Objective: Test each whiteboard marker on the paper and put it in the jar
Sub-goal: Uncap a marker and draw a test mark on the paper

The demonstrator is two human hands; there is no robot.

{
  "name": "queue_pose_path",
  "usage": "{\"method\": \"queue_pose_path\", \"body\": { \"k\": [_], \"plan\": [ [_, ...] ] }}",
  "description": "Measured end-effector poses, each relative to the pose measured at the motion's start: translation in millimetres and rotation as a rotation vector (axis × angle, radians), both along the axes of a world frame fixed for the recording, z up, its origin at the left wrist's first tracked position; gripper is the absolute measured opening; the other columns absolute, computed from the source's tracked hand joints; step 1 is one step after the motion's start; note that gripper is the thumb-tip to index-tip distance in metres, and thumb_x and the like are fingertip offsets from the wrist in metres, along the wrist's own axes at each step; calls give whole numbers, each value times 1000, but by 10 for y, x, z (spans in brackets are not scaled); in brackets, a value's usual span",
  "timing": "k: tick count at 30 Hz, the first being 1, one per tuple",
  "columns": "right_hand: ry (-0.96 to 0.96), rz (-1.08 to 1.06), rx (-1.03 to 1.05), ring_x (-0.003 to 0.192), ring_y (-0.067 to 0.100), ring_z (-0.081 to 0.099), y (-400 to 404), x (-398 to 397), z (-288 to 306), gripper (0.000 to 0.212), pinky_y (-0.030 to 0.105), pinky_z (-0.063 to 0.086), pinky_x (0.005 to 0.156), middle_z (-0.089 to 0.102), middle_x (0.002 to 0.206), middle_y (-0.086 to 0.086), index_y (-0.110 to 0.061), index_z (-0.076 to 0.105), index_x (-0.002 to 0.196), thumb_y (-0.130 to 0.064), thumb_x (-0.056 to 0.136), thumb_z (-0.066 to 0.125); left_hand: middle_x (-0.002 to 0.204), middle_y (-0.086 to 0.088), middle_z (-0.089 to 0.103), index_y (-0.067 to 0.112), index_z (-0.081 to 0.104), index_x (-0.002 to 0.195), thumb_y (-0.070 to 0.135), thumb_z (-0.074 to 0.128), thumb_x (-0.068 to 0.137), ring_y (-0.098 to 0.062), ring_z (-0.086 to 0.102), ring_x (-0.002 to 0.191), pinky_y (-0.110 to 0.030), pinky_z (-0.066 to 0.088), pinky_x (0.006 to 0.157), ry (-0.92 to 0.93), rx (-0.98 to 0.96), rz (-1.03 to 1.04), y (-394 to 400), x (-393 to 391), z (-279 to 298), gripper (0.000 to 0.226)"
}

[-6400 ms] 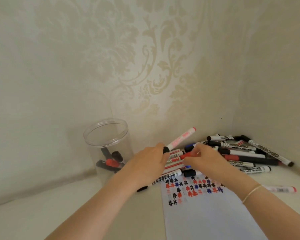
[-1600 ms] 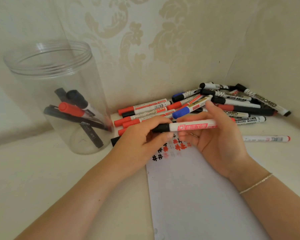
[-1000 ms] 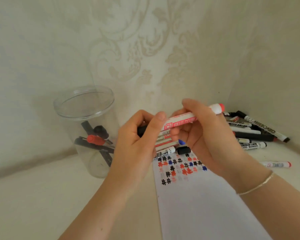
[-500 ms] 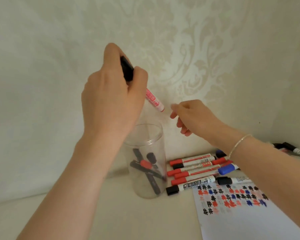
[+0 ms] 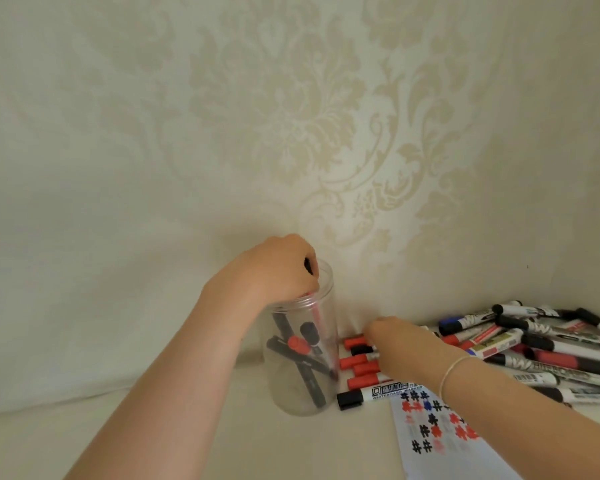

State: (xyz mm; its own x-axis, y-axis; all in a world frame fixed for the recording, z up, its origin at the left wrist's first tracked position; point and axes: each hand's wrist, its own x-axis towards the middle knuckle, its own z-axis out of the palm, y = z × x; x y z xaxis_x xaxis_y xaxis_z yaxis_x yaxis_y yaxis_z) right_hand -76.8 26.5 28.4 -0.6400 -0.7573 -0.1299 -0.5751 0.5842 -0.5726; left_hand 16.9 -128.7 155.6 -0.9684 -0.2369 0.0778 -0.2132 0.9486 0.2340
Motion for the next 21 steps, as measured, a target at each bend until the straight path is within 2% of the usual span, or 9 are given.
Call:
{"method": "queue_pose_path", "body": {
  "k": [2,4,5,7,9,11,13,17,21],
  "plan": [
    [46,22,27,75,-4,64,-27,10,1,27,16,52,69,62,104,2,3,56,120,3,94,48,85,6,66,22,72,90,13,53,85,-16,61,82,-22,45,64,-65,-25,-38,6,-60,-20,21],
    [199,-6,185,94,11,64,-62,37,52,22,26,52,82,56,113,6,-2,58,114,-4,94,51,74,10,60,25,69,82,13,55,86,-16,57,76,-20,39,55,-136,-66,-56,-5,-123,-17,18],
    [291,-26,277,102,21,61,-67,51,81,21,31,50,89,52,118,9,-4,58,113,-8,93,52,73,11,59,29,68,81,16,58,86,-15,57,77,-21,41,57,-178,-78,-59,-18,-163,-12,16],
    [386,-4,387,105,28,56,-76,71,108,21,36,48,91,49,120,11,-6,58,112,-12,93,51,82,8,66,26,72,88,27,67,81,-18,64,84,-28,53,70,-282,-79,-51,-47,-246,-7,8],
    [418,42,440,101,27,57,-75,77,113,15,35,48,87,53,113,9,-9,58,104,-16,93,52,88,4,73,22,75,93,37,75,74,-20,69,86,-37,58,81,-386,-54,-45,-49,-292,-9,24],
    [455,76,482,88,24,54,-66,81,115,7,33,46,78,53,96,7,-14,52,86,-17,92,51,87,4,75,21,76,90,38,76,74,-21,72,83,-39,58,82,-441,-9,-53,-25,-306,-5,23],
    [502,95,498,86,25,55,-55,91,100,5,34,45,77,58,96,6,-15,54,93,-18,93,50,88,4,74,21,76,89,37,72,78,-20,72,84,-37,58,83,-454,22,-59,-3,-275,34,19],
    [633,85,464,103,30,60,-28,74,-39,30,36,47,82,61,114,9,-12,55,121,-9,92,46,91,0,73,13,71,95,28,57,91,-17,70,87,-31,57,81,-277,74,-32,11,-145,172,22],
    [519,3,284,100,29,61,41,41,-42,29,35,49,80,62,113,9,-16,56,119,-13,93,45,85,3,71,22,69,88,28,51,91,-22,67,82,-38,54,79,296,-130,-14,226,6,259,19]
  ]
}}
